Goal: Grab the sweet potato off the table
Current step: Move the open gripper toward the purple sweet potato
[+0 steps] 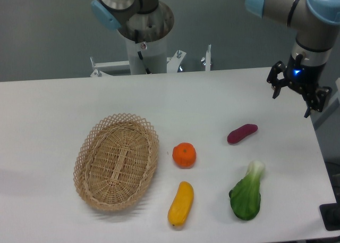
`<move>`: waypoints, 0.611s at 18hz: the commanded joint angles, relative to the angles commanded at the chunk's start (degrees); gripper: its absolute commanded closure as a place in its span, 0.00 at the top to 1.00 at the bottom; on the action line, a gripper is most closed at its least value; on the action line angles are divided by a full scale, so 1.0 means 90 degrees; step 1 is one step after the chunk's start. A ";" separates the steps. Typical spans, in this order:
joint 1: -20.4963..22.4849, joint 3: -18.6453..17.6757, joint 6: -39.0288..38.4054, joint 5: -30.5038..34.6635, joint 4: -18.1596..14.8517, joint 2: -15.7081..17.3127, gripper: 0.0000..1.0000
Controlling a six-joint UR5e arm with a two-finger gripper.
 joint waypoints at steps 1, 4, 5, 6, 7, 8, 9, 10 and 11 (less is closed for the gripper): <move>0.0010 -0.0048 0.0000 -0.0010 0.0000 0.0000 1.00; 0.0020 -0.0078 0.0000 -0.0039 0.0000 0.0000 1.00; 0.0010 -0.0097 -0.0010 -0.0029 0.0019 0.0000 1.00; -0.0010 -0.0127 -0.0039 -0.0010 0.0020 0.0000 1.00; -0.0019 -0.0146 -0.0058 -0.0010 0.0029 0.0000 1.00; -0.0029 -0.0185 -0.0068 -0.0010 0.0039 0.0000 1.00; -0.0039 -0.0244 -0.0078 -0.0029 0.0049 0.0000 1.00; -0.0039 -0.0292 -0.0078 -0.0029 0.0087 0.0010 1.00; -0.0039 -0.0351 -0.0088 -0.0029 0.0136 0.0019 1.00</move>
